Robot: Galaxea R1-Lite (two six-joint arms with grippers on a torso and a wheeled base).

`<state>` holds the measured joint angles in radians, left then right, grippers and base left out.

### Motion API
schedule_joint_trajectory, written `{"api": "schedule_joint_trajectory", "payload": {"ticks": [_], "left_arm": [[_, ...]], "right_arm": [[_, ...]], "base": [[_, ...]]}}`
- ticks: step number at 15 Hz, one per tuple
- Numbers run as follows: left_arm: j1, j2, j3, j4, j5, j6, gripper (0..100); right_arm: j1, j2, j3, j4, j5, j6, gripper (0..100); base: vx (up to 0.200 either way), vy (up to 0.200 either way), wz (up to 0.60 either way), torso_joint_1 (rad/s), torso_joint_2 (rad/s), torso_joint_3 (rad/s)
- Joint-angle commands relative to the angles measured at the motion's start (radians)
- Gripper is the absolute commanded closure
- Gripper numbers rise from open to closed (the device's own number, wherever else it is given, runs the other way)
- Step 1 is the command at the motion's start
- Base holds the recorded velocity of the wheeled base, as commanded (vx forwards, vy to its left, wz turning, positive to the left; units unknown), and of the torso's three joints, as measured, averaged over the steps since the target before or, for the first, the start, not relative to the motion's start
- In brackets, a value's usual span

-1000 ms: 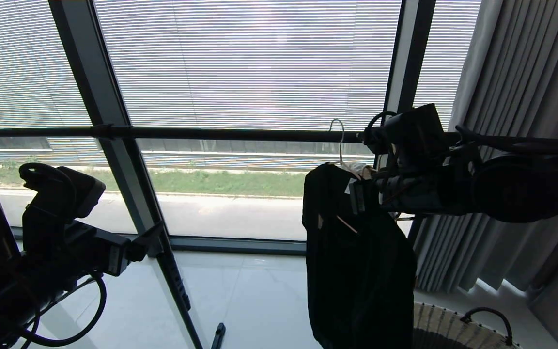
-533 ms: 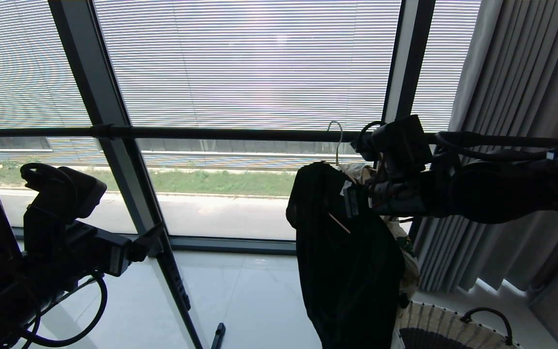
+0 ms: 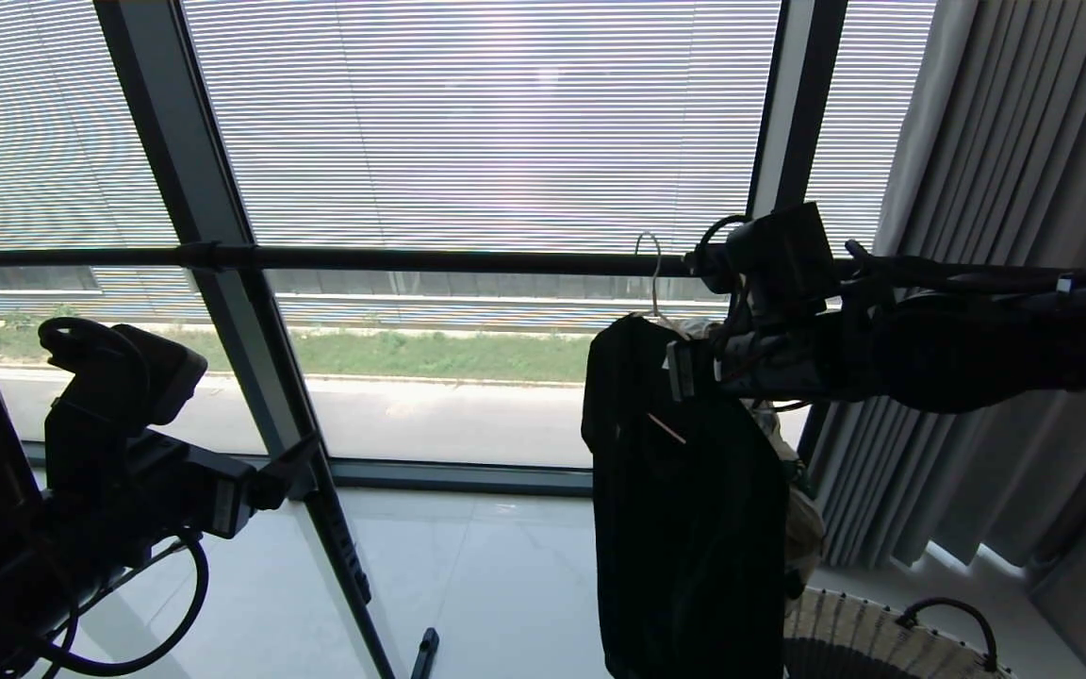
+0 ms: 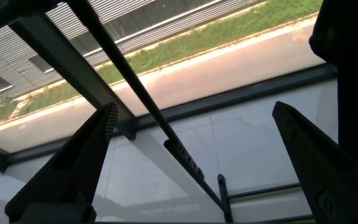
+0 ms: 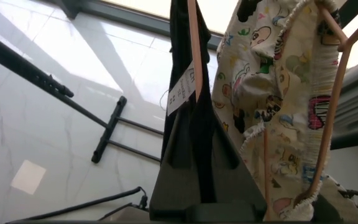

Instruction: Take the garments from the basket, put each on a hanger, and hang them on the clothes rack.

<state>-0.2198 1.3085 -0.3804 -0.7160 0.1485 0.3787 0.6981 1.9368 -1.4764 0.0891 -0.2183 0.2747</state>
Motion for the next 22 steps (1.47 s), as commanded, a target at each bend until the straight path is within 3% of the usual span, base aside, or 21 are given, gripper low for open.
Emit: {"api": "schedule_joint_trajectory", "payload": {"ticks": [1,6,7,14,16,18,20,22], "left_arm": [[0.0,-0.002,0.0,0.0,0.0,0.0,0],[0.0,-0.002,-0.002,0.0,0.0,0.0,0],[0.0,-0.002,-0.002,0.0,0.0,0.0,0],[0.011,-0.011,0.002,0.0,0.002,0.0,0],[0.076,-0.015,0.0,0.0,0.002,0.0,0],[0.129,-0.017,-0.002,0.0,0.002,0.002,0],[0.163,-0.018,-0.003,0.0,0.002,0.003,0],[0.169,-0.026,-0.006,0.0,0.003,0.04,0]], "right_arm": [[0.0,0.013,-0.002,0.0,-0.001,0.0,100],[-0.002,0.022,-0.044,0.034,0.0,-0.005,100],[-0.002,0.021,-0.053,0.057,0.0,-0.003,0],[-0.003,-0.07,-0.045,0.087,-0.026,-0.002,0],[-0.017,-0.206,-0.013,0.221,-0.03,-0.008,0],[-0.017,-0.343,0.034,0.331,-0.033,-0.1,0],[-0.023,-0.469,0.131,0.343,-0.039,-0.204,0],[-0.063,-0.547,0.206,0.337,-0.096,-0.281,0]], "base": [[0.0,0.0,0.0,0.0,0.0,0.0],[0.0,0.0,0.0,0.0,0.0,0.0],[0.0,0.0,0.0,0.0,0.0,0.0],[0.0,0.0,0.0,0.0,0.0,0.0],[0.0,0.0,0.0,0.0,0.0,0.0],[0.0,0.0,0.0,0.0,0.0,0.0],[0.0,0.0,0.0,0.0,0.0,0.0],[0.0,0.0,0.0,0.0,0.0,0.0]]}}
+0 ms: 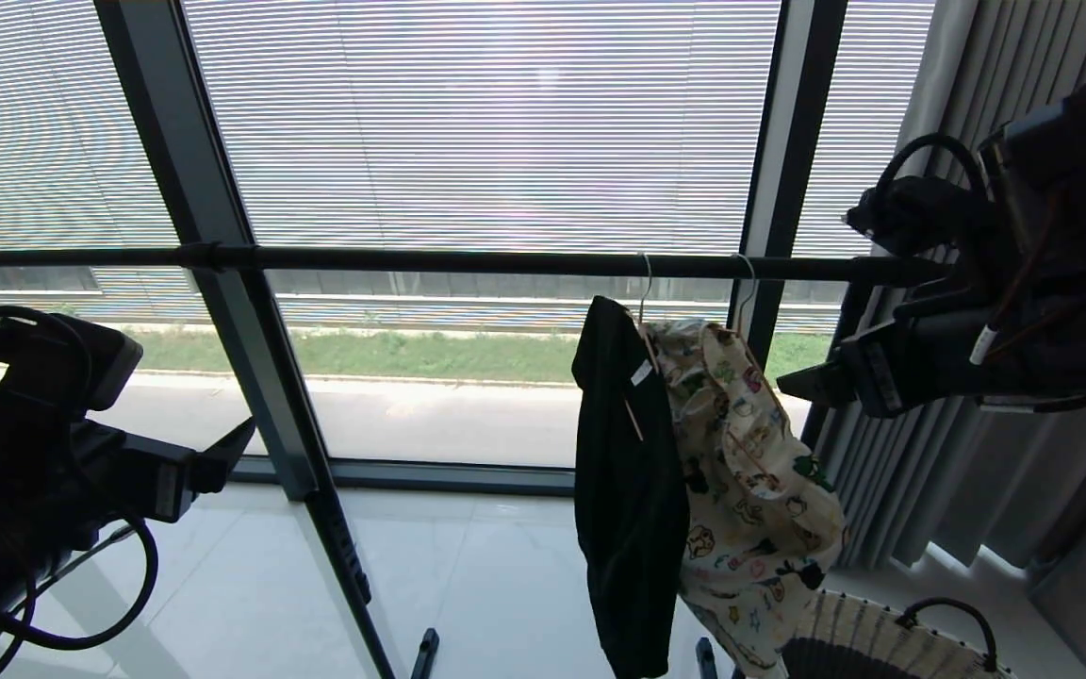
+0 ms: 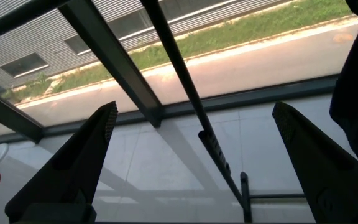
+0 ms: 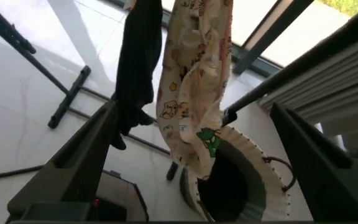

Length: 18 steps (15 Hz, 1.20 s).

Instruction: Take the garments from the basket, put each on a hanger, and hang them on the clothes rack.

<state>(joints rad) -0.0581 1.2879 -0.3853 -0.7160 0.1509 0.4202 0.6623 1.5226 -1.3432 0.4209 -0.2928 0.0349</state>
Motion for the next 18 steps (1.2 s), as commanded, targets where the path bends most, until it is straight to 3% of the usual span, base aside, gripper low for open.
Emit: {"api": "schedule_joint_trajectory", "payload": {"ticks": [1,5,9,13,15,18], "left_arm": [[0.009,-0.021,0.005,0.0,0.001,0.029,0],[0.017,-0.024,0.005,0.0,0.001,0.029,0],[0.034,-0.036,0.006,0.0,0.001,0.029,0],[0.037,-0.056,0.049,0.0,0.001,0.029,0],[0.037,-0.064,0.08,0.0,0.001,0.026,0],[0.037,-0.074,0.088,0.0,0.001,0.025,0]], "right_arm": [[-0.029,-0.185,0.111,0.003,-0.063,-0.069,0],[-0.075,-0.248,0.223,-0.096,-0.124,-0.113,0],[-0.168,-0.268,0.365,-0.275,-0.129,-0.188,0],[-0.236,-0.298,0.424,-0.301,-0.129,-0.21,0],[-0.245,-0.315,0.453,-0.32,-0.131,-0.21,0],[-0.253,-0.317,0.542,-0.468,-0.129,-0.25,0]], "base": [[0.0,0.0,0.0,0.0,0.0,0.0],[-0.2,0.0,0.0,0.006,0.0,0.001],[-0.2,0.0,0.0,-0.001,0.0,0.007],[-0.2,0.0,0.0,0.004,0.0,0.002],[-0.2,0.0,0.0,-0.002,0.0,0.002],[-0.067,0.0,0.0,0.001,0.0,0.002]]}}
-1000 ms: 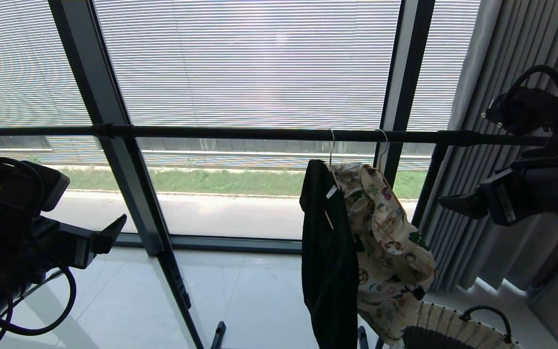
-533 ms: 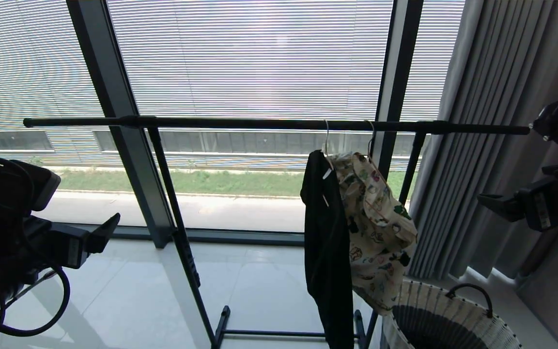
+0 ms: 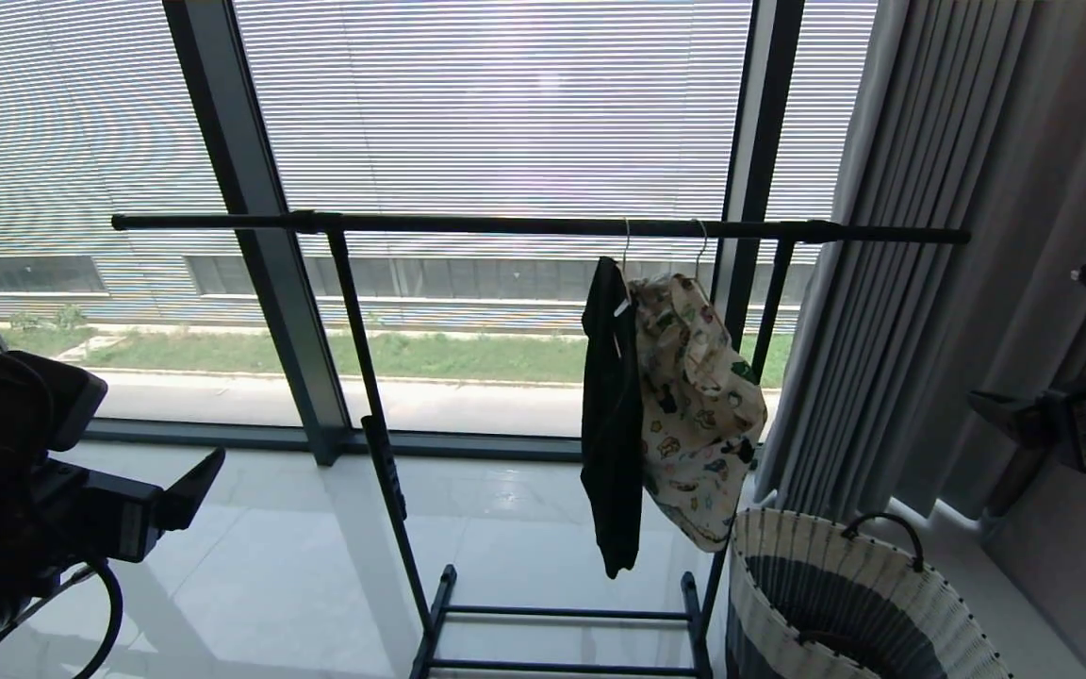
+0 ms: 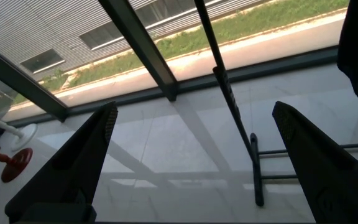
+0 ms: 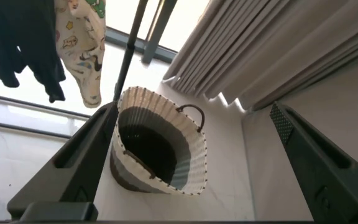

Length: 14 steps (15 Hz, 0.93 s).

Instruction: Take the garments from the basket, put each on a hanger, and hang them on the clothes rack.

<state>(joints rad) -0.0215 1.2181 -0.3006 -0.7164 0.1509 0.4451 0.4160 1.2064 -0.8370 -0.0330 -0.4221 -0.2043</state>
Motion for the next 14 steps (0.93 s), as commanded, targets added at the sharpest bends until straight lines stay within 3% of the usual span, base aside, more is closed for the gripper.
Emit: {"api": "schedule_joint_trajectory", "payload": {"ticks": [1,3,7,11,14], "left_arm": [[0.0,-0.003,0.003,0.0,0.001,0.001,0],[0.0,-0.005,0.003,0.0,0.001,0.001,0],[0.0,-0.009,0.005,0.0,0.001,-0.002,0],[0.0,-0.068,0.034,0.0,0.001,-0.013,0],[0.0,-0.281,0.215,0.002,0.05,-0.052,0]], "right_arm": [[-0.023,-0.001,0.062,-0.056,0.0,-0.05,0],[-0.031,0.001,0.085,-0.116,0.005,-0.072,0],[-0.057,-0.002,0.087,-0.12,0.003,-0.072,0],[-0.12,-0.033,0.116,-0.122,0.003,-0.072,0],[-0.213,-0.2,0.277,-0.122,0.005,-0.067,0]], "base": [[0.0,0.0,0.0,0.0,0.0,0.0],[0.0,0.0,0.0,0.0,0.0,0.0],[0.0,0.0,0.0,-0.018,0.04,0.018],[0.0,0.0,0.0,-0.2,0.45,0.238],[0.0,0.0,0.0,-0.24,0.53,0.286]]}}
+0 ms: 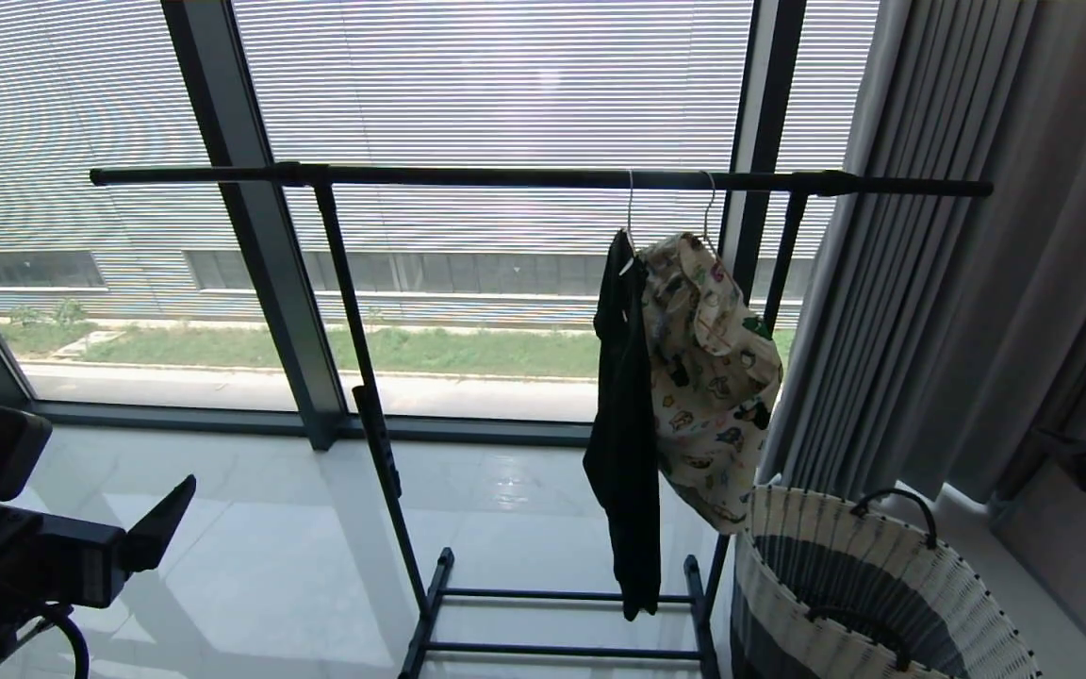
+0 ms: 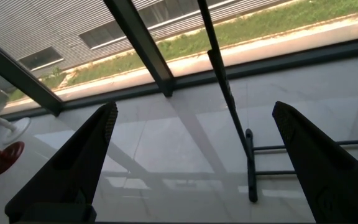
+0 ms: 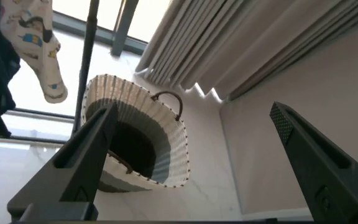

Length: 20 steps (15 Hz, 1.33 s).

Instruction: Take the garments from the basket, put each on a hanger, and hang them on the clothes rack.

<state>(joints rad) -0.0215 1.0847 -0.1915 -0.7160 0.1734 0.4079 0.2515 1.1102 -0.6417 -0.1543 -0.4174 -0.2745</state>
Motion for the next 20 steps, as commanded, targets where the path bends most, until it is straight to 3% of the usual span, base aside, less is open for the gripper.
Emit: {"api": "schedule_joint_trajectory", "payload": {"ticks": [1,3,6,9,10,11,12,15,20], "left_arm": [[0.0,-0.213,0.17,0.001,0.037,-0.021,0],[0.002,-0.333,0.191,0.061,0.055,-0.034,0],[0.002,-0.559,0.191,0.253,0.135,-0.064,0],[0.002,-0.853,0.191,0.49,0.144,-0.054,0],[0.008,-1.059,0.191,0.653,0.167,-0.026,0],[0.02,-1.085,0.191,0.702,0.19,-0.023,0],[0.025,-1.085,0.188,0.708,0.298,-0.032,0],[0.025,-1.085,0.19,0.707,0.305,-0.04,0],[0.025,-1.085,0.19,0.708,0.301,-0.063,0]], "right_arm": [[-0.081,-0.162,0.135,-0.001,0.0,0.004,0],[-0.136,-0.293,0.235,0.005,0.0,0.003,0],[-0.23,-0.553,0.359,0.091,-0.001,0.001,0],[-0.251,-0.814,0.453,0.194,0.005,-0.005,0],[-0.253,-0.981,0.505,0.246,-0.003,-0.031,0],[-0.253,-1.037,0.519,0.269,-0.004,-0.038,0],[-0.255,-1.11,0.545,0.295,-0.017,-0.045,0],[-0.255,-1.11,0.616,0.14,-0.014,0.018,0],[-0.255,-1.11,0.642,0.059,-0.06,0.083,0]], "base": [[0.0,0.0,0.0,-0.232,0.53,0.286],[0.0,0.0,0.0,-0.234,0.51,0.295],[0.0,0.0,0.0,-0.219,0.51,0.289],[0.0,0.0,0.0,-0.152,0.36,0.209],[0.0,0.0,0.0,-0.051,0.13,0.076],[0.0,0.0,0.0,-0.027,0.07,0.041],[0.0,0.0,0.0,0.0,0.0,0.0],[0.0,0.0,0.0,0.0,0.0,0.0],[0.0,0.0,0.0,0.0,0.0,0.0]]}}
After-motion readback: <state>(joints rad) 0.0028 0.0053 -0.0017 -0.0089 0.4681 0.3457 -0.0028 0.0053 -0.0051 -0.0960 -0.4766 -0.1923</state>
